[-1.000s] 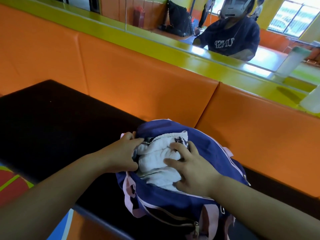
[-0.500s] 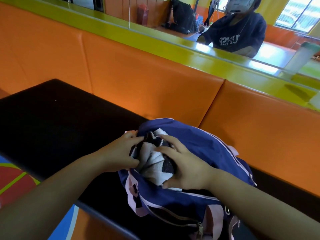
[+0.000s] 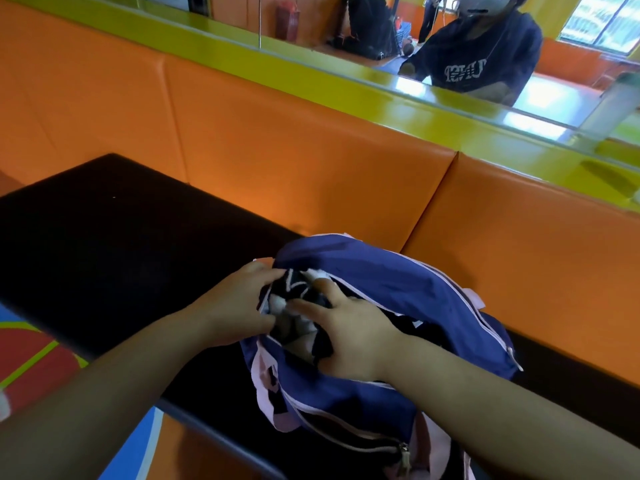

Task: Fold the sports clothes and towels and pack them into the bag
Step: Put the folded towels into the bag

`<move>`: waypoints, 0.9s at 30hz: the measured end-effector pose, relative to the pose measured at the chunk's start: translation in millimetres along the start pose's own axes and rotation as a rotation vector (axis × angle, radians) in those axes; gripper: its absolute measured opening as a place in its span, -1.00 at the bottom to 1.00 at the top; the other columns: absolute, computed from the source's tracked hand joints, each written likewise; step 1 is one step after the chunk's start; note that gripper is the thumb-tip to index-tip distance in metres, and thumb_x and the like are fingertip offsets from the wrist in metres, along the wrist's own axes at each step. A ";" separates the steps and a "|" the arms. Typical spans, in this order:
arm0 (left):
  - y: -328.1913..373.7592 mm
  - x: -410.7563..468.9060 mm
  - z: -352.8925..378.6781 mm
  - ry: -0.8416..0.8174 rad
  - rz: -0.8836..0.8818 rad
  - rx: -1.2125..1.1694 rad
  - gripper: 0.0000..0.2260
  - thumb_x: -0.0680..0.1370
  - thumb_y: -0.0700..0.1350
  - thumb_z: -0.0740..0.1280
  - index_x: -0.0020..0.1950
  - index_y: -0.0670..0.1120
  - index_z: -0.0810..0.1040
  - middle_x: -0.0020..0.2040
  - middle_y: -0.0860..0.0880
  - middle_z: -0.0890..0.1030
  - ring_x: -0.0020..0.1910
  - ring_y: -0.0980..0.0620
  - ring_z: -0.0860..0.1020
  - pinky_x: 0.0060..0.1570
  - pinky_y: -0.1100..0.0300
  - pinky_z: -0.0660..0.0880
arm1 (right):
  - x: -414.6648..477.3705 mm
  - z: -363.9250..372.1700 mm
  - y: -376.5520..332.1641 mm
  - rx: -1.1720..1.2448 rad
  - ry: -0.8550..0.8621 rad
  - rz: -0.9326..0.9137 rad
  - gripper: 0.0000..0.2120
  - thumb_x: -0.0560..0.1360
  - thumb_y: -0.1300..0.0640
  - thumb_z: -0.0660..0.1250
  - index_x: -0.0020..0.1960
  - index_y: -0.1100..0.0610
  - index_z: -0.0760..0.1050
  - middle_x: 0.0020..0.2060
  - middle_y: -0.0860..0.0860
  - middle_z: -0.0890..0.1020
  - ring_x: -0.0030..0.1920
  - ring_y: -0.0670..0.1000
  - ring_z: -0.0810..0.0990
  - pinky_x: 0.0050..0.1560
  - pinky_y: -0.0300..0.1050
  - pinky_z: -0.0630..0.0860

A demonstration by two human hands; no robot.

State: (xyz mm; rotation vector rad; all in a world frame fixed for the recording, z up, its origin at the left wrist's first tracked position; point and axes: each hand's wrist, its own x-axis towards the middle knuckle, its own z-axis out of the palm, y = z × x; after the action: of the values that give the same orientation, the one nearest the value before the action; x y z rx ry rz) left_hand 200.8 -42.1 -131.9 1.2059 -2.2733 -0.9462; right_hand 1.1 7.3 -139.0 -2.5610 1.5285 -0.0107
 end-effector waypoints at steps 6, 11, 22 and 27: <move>-5.9 4.2 0.5 0.003 -0.027 0.071 -0.35 0.39 -0.25 0.38 0.46 -0.01 0.32 0.21 0.17 0.30 0.15 0.29 0.32 -0.06 0.68 0.20 | 32.5 3.8 16.4 -0.078 -0.125 0.197 -0.44 0.40 -0.05 0.33 0.35 0.02 0.30 0.27 0.13 0.30 0.02 0.19 0.51 -0.21 -0.05 0.45; -11.1 6.3 1.2 0.058 -0.070 0.066 -0.43 0.41 -0.20 0.43 0.41 -0.05 0.41 0.17 0.11 0.39 0.08 0.19 0.43 0.05 0.41 0.30 | 35.8 21.0 11.4 0.202 -0.002 0.235 -0.43 0.43 -0.05 0.38 0.39 0.01 0.31 0.34 0.12 0.30 0.17 0.19 0.48 0.12 0.03 0.51; -12.4 7.0 12.1 0.113 -0.066 0.072 -0.49 0.42 -0.16 0.45 0.36 -0.03 0.46 0.34 0.00 0.42 0.28 0.11 0.40 0.21 0.30 0.28 | -10.2 18.1 18.5 0.182 -0.041 0.129 -0.40 0.48 0.15 0.40 0.47 -0.04 0.29 0.44 0.10 0.12 0.10 0.15 0.51 0.06 -0.15 0.49; -12.7 8.2 13.4 0.135 -0.065 0.106 -0.54 0.40 -0.15 0.47 0.29 -0.02 0.52 0.13 0.08 0.43 0.10 0.09 0.46 0.08 0.29 0.32 | 5.5 32.7 20.3 0.187 -0.074 0.163 -0.42 0.51 0.22 0.35 0.48 0.04 0.27 0.48 0.11 0.11 0.17 0.19 0.50 0.10 -0.02 0.51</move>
State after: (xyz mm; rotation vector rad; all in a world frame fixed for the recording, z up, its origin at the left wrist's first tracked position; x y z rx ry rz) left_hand 195.3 -49.0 -150.1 1.3530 -2.2140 -0.7504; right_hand -11.2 -2.7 -174.5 -2.2640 1.6206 -0.0374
